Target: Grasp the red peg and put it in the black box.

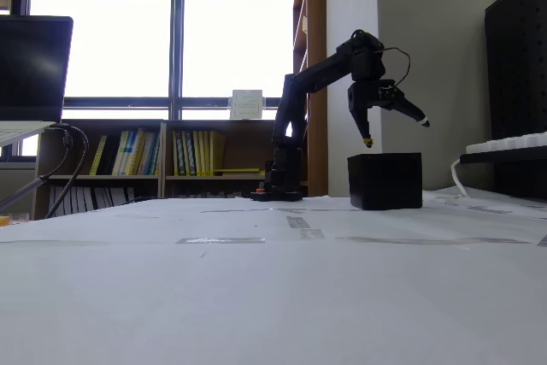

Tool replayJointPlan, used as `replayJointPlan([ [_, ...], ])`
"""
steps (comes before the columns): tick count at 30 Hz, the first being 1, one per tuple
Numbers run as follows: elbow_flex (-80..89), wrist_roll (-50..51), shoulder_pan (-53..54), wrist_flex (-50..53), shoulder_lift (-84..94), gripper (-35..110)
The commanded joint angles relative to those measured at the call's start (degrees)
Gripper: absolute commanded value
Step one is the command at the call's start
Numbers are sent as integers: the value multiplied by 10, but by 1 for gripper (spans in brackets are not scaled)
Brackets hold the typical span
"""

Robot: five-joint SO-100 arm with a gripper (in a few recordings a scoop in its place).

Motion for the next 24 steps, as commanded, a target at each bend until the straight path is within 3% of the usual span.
replayJointPlan([
  [1,9,-30,11,12,-103,5],
  [6,-127,-106,84,-69,-251,0],
  [15,-669,-381,273,-384,-653,0],
  [18,-797,-425,307,-400,-760,0],
  [24,-954,-420,312,-382,-915,0],
])
